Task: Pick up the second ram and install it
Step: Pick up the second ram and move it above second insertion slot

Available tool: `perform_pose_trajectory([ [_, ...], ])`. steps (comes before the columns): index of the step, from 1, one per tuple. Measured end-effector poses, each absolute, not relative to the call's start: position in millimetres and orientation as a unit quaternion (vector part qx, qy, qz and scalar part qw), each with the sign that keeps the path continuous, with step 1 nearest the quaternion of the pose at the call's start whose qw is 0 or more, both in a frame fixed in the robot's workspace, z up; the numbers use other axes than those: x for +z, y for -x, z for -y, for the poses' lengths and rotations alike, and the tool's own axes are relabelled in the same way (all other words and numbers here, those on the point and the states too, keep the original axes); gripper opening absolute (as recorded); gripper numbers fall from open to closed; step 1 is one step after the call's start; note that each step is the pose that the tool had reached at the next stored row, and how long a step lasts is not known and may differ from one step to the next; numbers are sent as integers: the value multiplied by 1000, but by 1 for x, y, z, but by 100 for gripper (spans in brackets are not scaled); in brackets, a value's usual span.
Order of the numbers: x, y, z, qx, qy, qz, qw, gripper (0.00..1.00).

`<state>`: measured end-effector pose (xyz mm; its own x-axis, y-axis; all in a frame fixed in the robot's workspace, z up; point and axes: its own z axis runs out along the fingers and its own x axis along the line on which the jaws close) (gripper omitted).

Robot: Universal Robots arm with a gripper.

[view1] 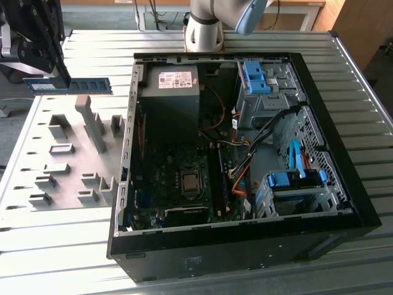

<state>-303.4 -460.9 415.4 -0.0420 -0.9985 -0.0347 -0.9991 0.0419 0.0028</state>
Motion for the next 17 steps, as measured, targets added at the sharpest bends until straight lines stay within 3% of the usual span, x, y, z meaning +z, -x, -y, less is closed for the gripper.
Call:
perform_pose_trajectory([
  [17, 415, 289, 461, 13, 692, -722, 12, 13],
])
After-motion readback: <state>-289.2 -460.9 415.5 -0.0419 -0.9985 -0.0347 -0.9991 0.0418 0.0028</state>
